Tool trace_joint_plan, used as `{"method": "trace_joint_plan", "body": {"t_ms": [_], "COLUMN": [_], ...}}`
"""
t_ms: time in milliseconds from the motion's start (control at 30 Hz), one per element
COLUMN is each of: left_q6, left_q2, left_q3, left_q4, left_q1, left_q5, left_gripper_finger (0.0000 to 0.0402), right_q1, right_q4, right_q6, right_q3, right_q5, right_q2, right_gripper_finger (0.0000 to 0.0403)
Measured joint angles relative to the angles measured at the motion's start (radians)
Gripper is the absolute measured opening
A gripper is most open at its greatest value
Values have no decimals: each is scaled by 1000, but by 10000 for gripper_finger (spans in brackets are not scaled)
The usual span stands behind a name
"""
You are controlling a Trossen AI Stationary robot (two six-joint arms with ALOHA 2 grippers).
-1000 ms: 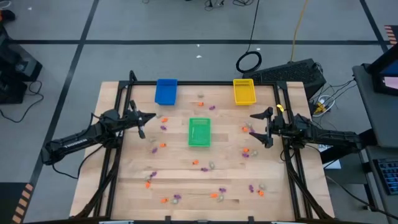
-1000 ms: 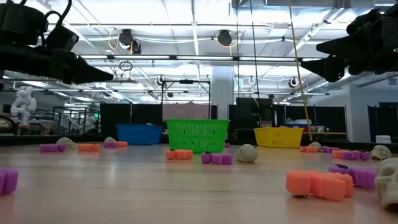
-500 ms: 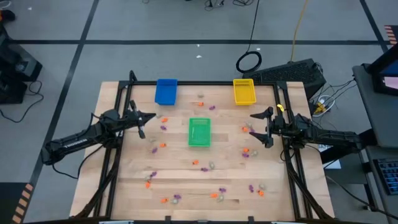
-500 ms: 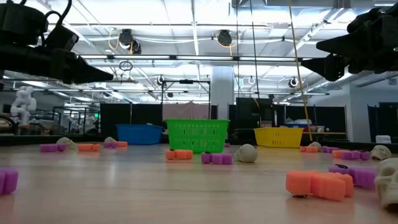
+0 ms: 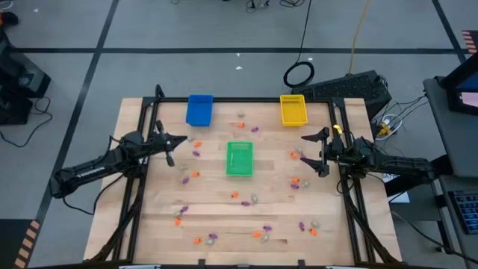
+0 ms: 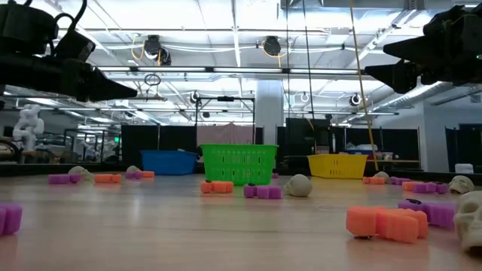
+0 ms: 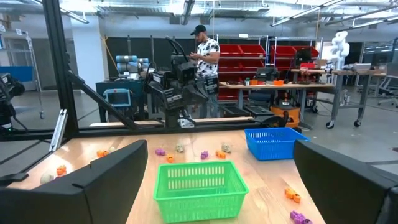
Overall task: Sort Halloween decoration
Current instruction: Put the orange skeleton toy into the yellow bin
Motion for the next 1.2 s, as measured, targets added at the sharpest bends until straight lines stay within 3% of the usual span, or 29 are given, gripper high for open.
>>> {"method": "trace_joint_plan", "body": {"t_ms": [433, 633, 833, 1000, 1200], "left_q6": [0, 0, 0, 0, 0], "left_q2": [0, 0, 0, 0, 0], "left_q3": [0, 0, 0, 0, 0], "left_q4": [0, 0, 0, 0, 0], "left_q1": [0, 0, 0, 0, 0], "left_q5": [0, 0, 0, 0, 0], "left_gripper_finger": [5, 5, 5, 5, 5], "right_q1": [0, 0, 0, 0, -1], "right_q4": [0, -1, -2, 5, -31], "right_q6": [105, 134, 132, 135, 119], "right_q3": [0, 0, 0, 1, 27], "right_q5": [-6, -55, 19, 92, 167], "right_q2": [0, 0, 0, 0, 17], "right_gripper_finger": [392, 392, 384, 302, 122]}}
